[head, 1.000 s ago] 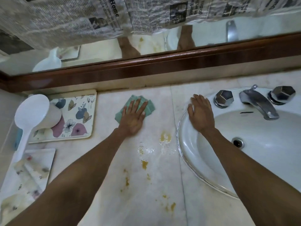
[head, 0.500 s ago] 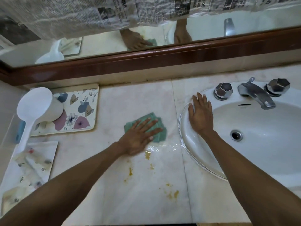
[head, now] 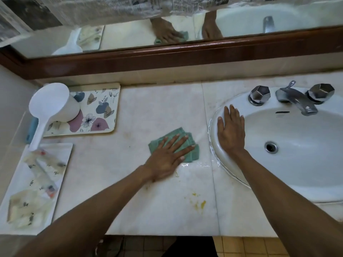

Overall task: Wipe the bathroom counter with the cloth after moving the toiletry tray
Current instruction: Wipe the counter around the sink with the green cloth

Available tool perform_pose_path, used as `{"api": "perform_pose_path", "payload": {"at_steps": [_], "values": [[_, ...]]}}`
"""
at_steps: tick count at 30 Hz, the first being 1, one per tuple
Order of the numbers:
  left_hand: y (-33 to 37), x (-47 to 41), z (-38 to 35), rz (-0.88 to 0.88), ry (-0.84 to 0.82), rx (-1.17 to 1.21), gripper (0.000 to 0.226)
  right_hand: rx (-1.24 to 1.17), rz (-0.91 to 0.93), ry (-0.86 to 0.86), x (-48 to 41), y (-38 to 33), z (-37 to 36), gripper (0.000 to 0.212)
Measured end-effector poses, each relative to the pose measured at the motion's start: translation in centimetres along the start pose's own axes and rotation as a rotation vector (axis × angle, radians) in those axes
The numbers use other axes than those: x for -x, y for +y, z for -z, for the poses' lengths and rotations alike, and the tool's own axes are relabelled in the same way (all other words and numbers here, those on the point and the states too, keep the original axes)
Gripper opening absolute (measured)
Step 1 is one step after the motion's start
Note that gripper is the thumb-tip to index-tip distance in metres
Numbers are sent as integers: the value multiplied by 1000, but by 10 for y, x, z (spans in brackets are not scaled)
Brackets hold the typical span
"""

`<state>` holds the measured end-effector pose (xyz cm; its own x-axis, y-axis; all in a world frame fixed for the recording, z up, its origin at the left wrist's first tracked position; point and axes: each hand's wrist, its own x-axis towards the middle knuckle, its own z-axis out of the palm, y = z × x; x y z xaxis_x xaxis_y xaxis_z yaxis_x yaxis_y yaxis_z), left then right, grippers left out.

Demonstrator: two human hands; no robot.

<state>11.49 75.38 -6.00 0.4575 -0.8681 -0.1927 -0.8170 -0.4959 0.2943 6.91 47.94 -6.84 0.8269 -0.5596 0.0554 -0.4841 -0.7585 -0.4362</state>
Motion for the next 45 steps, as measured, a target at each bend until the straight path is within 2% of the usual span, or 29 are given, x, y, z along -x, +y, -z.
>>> {"api": "perform_pose_path", "payload": {"at_steps": [2,5,7,9,11,14,16,19,21,23,27,29,34,37,39,41,45], "values": [[-30,4,6,25,-6,-1,50,2,-5,-7,4,1,0,55],[-59,-24,20,252,50,50,49,-25,-35,-34,9,-2,1,57],[-55,-40,19,389,98,72,50,-36,-61,-44,14,-7,1,58],[-39,-43,12,451,126,76,51,-34,-79,-44,22,-16,1,60],[-20,-26,4,417,116,75,51,-44,-26,-35,29,-27,1,59],[6,23,-6,263,53,69,50,-69,171,-63,39,-45,-3,51],[15,65,-13,153,-9,30,51,-106,230,-91,43,-57,-7,48],[-6,98,-7,-37,-130,-30,51,-135,251,-155,45,-62,-11,48],[-26,87,0,-100,-139,-94,50,-131,257,-192,45,-58,-12,48],[-33,62,1,-6,-61,-100,49,-115,276,-204,44,-54,-14,47],[-7,18,-6,384,120,-11,50,-149,236,-203,43,-58,-16,47],[7,16,-13,443,152,25,50,-179,210,-172,42,-62,-17,46],[30,83,-37,231,95,4,51,-275,142,-144,44,-77,-27,52],[8,120,-37,72,54,-48,50,-287,136,-164,49,-86,-36,52],[-21,121,-27,25,46,-91,49,-296,170,-172,53,-91,-42,49],[-48,102,-17,133,85,-78,49,-289,198,-172,55,-95,-46,48],[-60,54,-2,494,195,23,47,-281,209,-167,56,-102,-51,47]]}}
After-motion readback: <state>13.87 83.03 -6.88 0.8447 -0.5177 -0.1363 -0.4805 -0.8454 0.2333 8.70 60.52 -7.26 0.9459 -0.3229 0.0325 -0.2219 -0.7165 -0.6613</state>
